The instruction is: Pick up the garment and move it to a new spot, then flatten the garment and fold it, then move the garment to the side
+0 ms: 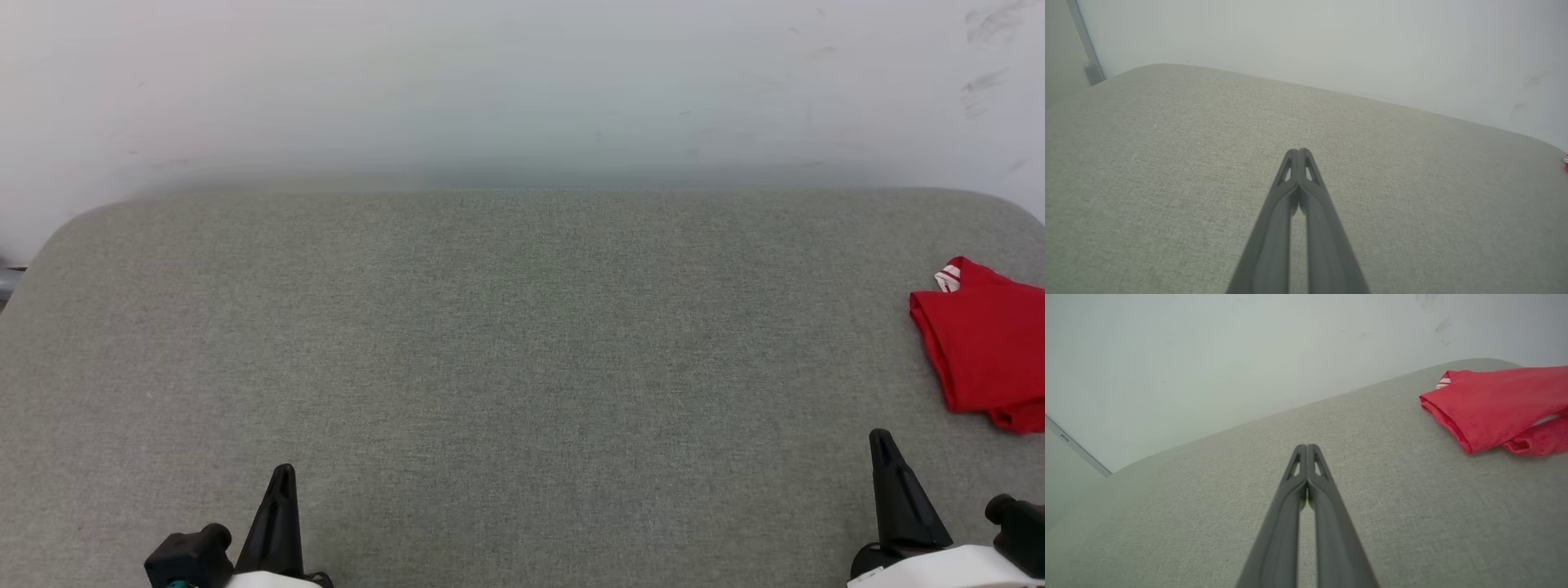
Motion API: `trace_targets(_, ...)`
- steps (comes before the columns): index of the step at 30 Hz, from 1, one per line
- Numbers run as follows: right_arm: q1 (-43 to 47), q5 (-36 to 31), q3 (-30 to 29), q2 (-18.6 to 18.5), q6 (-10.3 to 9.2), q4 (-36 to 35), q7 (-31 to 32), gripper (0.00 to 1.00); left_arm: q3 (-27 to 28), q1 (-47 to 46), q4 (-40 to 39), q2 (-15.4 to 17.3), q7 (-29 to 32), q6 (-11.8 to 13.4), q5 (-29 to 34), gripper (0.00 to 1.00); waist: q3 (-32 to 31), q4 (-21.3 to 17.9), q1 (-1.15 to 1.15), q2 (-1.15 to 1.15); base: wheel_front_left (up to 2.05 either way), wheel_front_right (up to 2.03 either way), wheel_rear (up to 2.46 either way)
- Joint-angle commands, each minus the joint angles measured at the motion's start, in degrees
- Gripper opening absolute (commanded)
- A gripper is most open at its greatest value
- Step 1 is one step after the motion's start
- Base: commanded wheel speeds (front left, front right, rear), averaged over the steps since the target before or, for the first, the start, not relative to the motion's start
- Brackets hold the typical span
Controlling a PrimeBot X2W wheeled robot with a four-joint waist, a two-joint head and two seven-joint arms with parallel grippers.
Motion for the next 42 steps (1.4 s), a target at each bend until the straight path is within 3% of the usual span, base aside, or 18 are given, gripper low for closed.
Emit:
trace_targets(1, -1.84, 2.48, -0.11, -0.15, -0.01, -0.47, 0.34, 0.0, 0.35, -1.54, -0.34, 0.24, 0.38, -0.49, -2.54, 0.0, -0.02, -0.01, 0.0, 0.0, 0.0, 0.0, 0.0)
trace_targets(21, -4.54, 20.69, -0.4, -0.06, -0.02, 1.7, 4.51, 0.0, 1.73, -5.07, 2.53, -0.12, 4.23, -3.38, -22.65, 0.0, -0.26, -0.16, 0.0, 0.0, 0.0, 0.0, 0.0)
trace_targets(42, -6.9, 35.94, -0.82, 0.19, -0.03, 3.56, 8.19, 0.0, 3.33, -7.79, 4.69, -0.79, 7.86, -5.77, -39.28, 0.0, -0.51, -0.32, 0.0, 0.0, 0.0, 0.0, 0.0)
